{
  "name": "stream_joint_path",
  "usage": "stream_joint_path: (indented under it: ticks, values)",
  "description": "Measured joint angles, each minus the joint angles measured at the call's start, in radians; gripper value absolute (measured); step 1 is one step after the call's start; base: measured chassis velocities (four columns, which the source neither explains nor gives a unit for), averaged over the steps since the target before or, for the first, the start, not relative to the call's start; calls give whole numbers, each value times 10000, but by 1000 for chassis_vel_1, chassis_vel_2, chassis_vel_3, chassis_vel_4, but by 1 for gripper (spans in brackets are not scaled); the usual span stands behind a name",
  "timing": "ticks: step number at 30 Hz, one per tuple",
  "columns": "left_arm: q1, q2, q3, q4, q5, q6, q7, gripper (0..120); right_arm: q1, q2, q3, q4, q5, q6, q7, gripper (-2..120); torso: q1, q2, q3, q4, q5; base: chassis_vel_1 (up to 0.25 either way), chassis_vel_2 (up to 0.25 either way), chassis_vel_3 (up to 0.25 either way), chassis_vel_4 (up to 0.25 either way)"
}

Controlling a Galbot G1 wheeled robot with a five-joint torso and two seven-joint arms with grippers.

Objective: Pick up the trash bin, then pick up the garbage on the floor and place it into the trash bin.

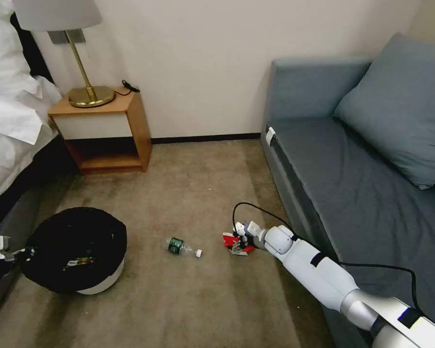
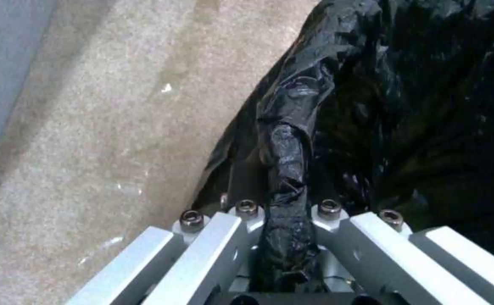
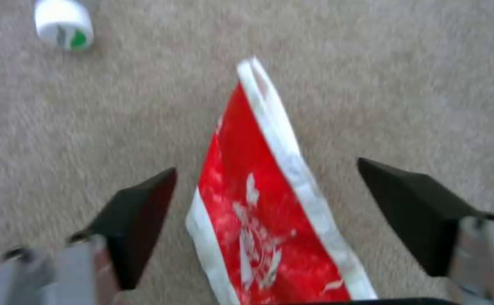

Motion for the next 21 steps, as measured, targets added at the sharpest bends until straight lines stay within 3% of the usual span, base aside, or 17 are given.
stream_joint_path:
  ticks: [21]
  values:
    - [-42, 169, 106, -18, -104, 38, -66, 4, -168, 303, 119, -488, 17, 342, 195, 6, 0, 0, 0, 1, 1, 0, 0, 0, 0]
